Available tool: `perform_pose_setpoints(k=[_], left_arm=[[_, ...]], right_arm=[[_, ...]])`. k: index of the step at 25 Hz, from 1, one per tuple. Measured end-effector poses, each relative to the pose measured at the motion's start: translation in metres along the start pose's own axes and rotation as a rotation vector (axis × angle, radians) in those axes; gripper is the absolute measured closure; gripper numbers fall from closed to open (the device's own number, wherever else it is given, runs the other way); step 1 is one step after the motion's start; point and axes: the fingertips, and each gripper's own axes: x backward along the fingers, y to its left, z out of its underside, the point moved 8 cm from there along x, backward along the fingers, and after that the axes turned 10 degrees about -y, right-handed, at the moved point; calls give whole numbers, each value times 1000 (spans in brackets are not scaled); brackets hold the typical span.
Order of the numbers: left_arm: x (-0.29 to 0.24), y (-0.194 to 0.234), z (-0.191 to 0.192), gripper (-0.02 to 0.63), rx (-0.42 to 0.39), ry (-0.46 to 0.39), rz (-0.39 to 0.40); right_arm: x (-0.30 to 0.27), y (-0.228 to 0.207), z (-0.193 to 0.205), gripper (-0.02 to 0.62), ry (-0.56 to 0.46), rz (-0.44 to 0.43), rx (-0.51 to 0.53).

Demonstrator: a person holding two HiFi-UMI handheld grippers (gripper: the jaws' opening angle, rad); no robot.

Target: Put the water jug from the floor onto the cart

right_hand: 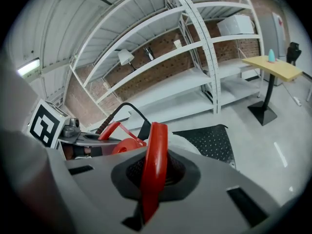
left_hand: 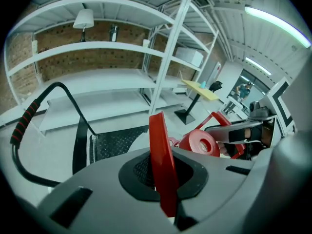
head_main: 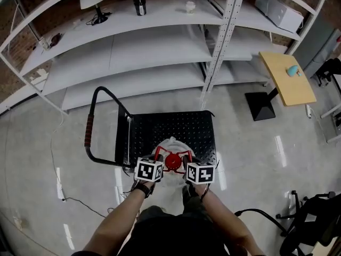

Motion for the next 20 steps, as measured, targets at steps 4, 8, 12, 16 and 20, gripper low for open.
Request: perform_pose_setpoints(k=[4, 8, 12, 16, 20], left_arm=[[-45, 23, -33, 603, 74, 3, -44], [-86, 54, -45, 603, 112, 18, -23], [-143, 93, -43, 603, 112, 16, 5], [-209, 118, -29, 603, 97, 24, 29], [-254, 152, -6, 603, 100, 25, 32]], right_arm=[[-53, -28, -42, 594, 50, -39, 39], [-104, -44, -58, 594, 73, -18, 50], [-164, -69, -52, 594, 57, 0, 61], [-220, -107, -30, 594, 58, 27, 53], [-272, -129, -2, 594, 58, 33, 37]])
